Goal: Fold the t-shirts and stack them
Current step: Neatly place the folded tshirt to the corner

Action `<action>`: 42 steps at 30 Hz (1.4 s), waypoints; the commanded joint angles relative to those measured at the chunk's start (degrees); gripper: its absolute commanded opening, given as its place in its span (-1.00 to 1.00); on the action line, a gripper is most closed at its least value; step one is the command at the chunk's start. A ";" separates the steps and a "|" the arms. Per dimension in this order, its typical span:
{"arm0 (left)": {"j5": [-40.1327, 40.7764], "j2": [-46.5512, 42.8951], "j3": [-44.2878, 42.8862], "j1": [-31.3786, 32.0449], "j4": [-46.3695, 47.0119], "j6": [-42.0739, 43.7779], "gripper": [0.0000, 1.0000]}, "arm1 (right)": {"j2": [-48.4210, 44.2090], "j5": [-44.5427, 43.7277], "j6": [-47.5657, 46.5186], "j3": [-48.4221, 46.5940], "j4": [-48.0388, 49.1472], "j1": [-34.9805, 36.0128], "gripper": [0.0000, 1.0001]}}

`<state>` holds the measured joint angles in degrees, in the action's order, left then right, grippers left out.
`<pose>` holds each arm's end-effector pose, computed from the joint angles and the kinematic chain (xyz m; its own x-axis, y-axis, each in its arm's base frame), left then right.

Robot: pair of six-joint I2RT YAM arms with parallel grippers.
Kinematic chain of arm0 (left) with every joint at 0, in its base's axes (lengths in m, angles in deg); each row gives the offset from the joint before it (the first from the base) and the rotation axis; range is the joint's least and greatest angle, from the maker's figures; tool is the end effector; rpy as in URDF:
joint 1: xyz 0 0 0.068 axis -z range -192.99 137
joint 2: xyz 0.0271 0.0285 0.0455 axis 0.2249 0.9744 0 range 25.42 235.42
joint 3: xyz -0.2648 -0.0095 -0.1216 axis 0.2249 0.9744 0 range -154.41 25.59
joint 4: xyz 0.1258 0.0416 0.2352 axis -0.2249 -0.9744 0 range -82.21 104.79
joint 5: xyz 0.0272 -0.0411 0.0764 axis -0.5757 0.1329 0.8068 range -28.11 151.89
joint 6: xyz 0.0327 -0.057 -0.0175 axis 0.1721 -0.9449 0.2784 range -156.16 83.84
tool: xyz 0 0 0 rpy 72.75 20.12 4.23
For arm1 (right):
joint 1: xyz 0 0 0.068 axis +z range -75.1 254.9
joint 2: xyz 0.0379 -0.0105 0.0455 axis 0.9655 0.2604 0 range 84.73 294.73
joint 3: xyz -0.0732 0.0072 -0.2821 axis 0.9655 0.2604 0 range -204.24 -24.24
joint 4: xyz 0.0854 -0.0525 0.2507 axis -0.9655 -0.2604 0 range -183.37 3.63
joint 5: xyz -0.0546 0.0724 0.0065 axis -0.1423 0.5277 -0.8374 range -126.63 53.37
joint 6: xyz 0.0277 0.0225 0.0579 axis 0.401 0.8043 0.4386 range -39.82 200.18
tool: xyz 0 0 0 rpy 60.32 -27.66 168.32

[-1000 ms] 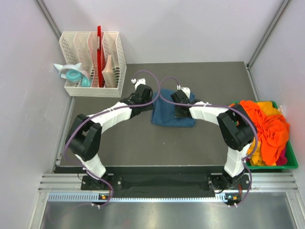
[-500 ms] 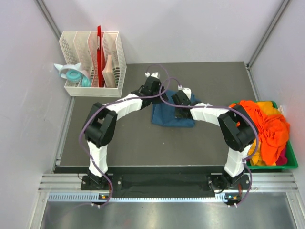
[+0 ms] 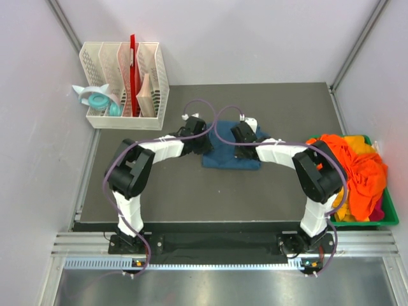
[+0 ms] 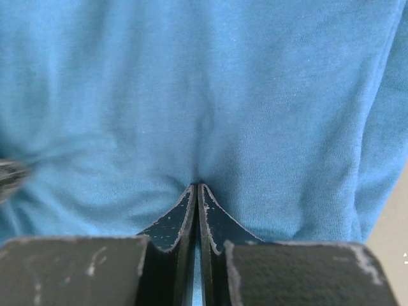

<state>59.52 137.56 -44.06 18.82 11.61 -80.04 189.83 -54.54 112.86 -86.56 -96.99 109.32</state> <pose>0.3764 -0.2363 0.1566 -0.8203 -0.3062 -0.4831 -0.0241 0.8624 -0.5056 0.3363 0.2101 0.1574 -0.7660 0.0981 -0.6353 0.0324 0.9929 0.1143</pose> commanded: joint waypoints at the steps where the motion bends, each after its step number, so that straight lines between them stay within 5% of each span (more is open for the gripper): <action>1: 5.97 -4.56 5.04 -4.47 -6.48 0.02 -0.39 | 3.09 1.83 1.15 2.74 -4.33 -1.10 -0.93; 8: 9.32 -5.26 7.16 -5.88 -11.06 0.37 -0.40 | 3.36 2.09 1.33 2.56 -4.07 -1.19 -0.94; 16: 6.32 -16.33 11.55 -5.80 1.24 2.74 -0.28 | 2.83 2.18 0.71 2.56 -3.80 -1.19 -0.94; 26: 2.72 -8.26 3.56 -5.80 -3.76 3.01 -0.03 | 3.27 2.71 0.71 2.65 -3.71 -1.10 -0.94; 27: 0.37 -7.73 3.21 -5.88 -3.76 3.10 0.55 | 3.36 2.71 0.62 2.65 -3.71 -1.10 -0.94; 28: -1.04 -7.11 2.77 -5.71 -3.85 3.44 0.72 | 3.36 2.62 0.62 2.56 -3.80 -1.02 -0.93; 42: 1.83 0.88 -6.99 -3.25 -9.63 5.47 0.65 | 4.41 2.44 0.62 1.86 -4.15 -1.10 -0.93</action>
<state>59.39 136.09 -46.83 14.25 5.89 -75.99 189.79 -53.45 113.39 -86.54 -96.85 108.86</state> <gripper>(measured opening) 0.837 0.034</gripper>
